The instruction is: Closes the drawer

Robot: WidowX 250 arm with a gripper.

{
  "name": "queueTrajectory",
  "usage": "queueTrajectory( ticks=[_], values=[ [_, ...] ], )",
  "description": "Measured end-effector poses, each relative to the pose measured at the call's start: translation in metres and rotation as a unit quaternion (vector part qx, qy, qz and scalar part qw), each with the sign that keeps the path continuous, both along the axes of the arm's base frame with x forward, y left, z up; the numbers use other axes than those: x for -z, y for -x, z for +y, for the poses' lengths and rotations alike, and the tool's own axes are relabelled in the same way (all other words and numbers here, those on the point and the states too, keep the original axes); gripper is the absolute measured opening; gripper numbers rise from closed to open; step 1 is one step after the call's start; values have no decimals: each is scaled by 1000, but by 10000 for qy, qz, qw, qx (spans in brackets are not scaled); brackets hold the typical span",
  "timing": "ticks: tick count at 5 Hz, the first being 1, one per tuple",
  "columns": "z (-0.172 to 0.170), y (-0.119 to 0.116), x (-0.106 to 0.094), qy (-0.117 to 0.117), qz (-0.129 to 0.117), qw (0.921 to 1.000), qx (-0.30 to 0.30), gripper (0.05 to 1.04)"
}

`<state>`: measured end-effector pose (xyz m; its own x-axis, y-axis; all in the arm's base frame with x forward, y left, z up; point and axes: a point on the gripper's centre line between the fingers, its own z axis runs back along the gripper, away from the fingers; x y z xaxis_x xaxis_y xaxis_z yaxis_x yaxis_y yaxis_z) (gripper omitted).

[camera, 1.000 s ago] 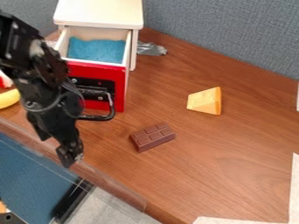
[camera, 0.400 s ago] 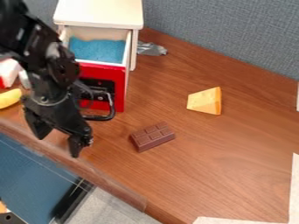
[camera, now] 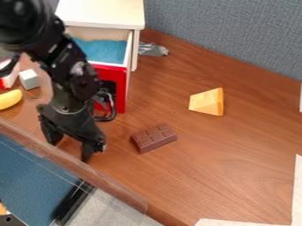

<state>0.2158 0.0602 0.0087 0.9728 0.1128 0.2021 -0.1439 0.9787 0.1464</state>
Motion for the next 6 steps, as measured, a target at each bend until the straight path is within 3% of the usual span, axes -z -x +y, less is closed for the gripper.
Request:
queueTrajectory(
  ticks=[3, 6],
  values=[
    [21, -41, -4, -33, -199, 9994, -290, 999],
    [28, -44, -19, 17, -343, 9991, -267, 1001]
  ],
)
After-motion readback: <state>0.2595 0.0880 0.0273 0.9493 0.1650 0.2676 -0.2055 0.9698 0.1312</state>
